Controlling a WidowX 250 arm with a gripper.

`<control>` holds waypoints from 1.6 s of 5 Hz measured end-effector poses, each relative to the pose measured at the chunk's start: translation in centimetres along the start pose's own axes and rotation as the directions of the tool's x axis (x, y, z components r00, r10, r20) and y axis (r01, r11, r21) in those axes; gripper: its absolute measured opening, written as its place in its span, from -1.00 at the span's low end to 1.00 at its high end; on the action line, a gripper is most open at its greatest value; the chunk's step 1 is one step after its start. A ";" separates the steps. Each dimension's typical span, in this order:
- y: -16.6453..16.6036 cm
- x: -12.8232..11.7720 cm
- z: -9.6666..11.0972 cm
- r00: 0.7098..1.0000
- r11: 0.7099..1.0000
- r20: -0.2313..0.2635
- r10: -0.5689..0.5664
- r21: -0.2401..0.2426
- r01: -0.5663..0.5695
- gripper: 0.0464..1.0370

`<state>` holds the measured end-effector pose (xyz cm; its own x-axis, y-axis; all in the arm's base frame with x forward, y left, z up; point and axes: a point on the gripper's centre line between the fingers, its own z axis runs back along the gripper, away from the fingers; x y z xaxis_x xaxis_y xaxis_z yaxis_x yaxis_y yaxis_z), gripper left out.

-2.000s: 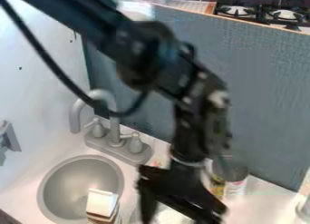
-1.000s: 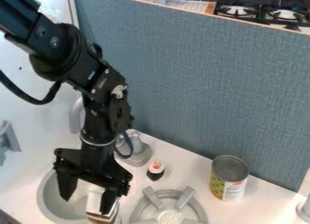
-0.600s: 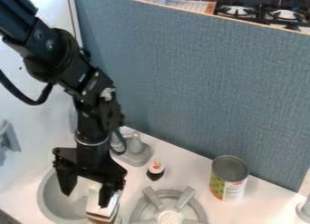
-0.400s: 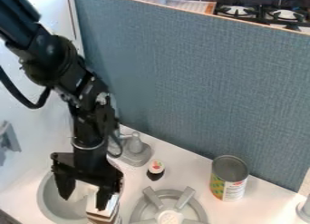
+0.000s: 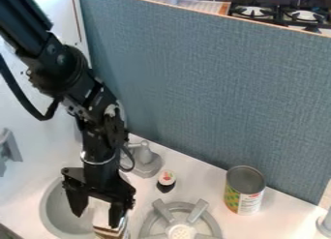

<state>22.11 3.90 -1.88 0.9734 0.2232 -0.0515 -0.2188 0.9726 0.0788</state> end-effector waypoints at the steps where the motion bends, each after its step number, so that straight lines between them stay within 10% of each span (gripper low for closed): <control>1: -0.4 0.3 0.0 1.000 1.000 0.019 -0.010 -0.022 0.011 0.93; 7: -0.6 0.5 -1.3 1.000 0.998 -0.007 0.022 -0.061 -0.023 0.54; 8: -3.1 0.2 2.1 0.998 0.997 0.038 -0.058 -0.043 0.060 0.54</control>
<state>23.17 0.75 -0.04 0.9864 0.1634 -0.0177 -0.1628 0.9861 0.0327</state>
